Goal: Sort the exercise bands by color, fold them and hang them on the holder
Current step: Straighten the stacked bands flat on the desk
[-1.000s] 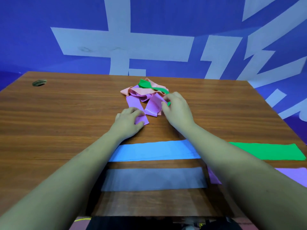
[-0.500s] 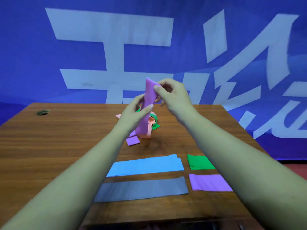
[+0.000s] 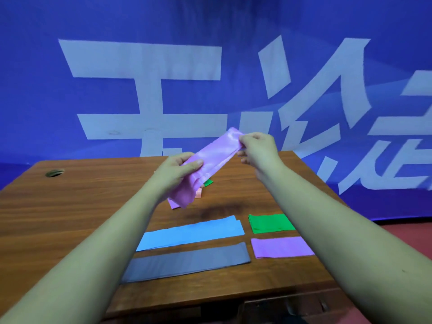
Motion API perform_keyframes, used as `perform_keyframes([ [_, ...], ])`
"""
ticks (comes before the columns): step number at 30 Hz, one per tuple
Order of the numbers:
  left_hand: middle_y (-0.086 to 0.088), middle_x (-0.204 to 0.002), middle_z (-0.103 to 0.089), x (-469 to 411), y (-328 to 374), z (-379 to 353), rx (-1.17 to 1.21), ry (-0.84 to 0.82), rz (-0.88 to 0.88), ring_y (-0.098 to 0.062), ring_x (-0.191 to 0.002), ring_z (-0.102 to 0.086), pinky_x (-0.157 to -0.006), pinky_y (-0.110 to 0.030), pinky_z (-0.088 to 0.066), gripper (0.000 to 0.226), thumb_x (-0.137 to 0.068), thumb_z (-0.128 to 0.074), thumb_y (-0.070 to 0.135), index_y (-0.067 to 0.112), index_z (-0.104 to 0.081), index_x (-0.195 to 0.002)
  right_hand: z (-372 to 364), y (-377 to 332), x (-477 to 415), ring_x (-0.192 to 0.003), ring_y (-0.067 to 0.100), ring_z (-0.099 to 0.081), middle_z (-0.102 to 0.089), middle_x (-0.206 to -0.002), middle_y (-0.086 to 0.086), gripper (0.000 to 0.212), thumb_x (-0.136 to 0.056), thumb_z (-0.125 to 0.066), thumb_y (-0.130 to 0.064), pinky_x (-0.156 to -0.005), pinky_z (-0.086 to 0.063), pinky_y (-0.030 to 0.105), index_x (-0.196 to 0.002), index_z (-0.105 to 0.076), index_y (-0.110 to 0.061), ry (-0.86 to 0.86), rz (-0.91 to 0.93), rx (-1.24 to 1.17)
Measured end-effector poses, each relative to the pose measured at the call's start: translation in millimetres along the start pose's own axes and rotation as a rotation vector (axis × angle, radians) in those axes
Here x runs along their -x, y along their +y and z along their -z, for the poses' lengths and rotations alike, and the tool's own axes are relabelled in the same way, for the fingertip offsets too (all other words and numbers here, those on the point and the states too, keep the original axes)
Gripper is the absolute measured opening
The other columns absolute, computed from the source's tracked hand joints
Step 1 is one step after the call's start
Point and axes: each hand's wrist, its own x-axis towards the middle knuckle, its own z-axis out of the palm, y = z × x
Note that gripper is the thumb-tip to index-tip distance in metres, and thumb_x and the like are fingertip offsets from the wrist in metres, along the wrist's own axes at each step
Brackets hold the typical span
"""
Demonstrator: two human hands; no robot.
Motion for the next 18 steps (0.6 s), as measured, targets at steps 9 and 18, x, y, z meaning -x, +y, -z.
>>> perform_keyframes([
  [9, -0.009, -0.097, -0.062, 23.6, -12.5, -19.2, -0.024, -0.364, 0.191, -0.017, -0.084, -0.058, -0.079, -0.03, -0.047, 0.044, -0.077, -0.071, 0.028, 0.003, -0.063, -0.113, 28.2, 8.0, -2.0, -0.075, 0.024, -0.067, -0.067, -0.089, 0.013, 0.017, -0.095, -0.052, -0.016, -0.06, -0.054, 0.03, -0.086, -0.064, -0.01, 0.009, -0.052, -0.101],
  [18, 0.01, -0.105, -0.06, 28.9, -22.5, -15.8, -0.556, -0.144, 0.049, -0.009, -0.094, -0.059, -0.077, -0.026, -0.048, 0.059, -0.069, -0.077, 0.053, 0.029, -0.051, -0.116, 35.0, 3.5, 0.4, -0.085, 0.026, -0.07, -0.067, -0.1, 0.018, 0.017, -0.095, -0.05, -0.013, -0.059, -0.056, 0.028, -0.085, -0.062, -0.007, 0.045, 0.02, -0.048],
])
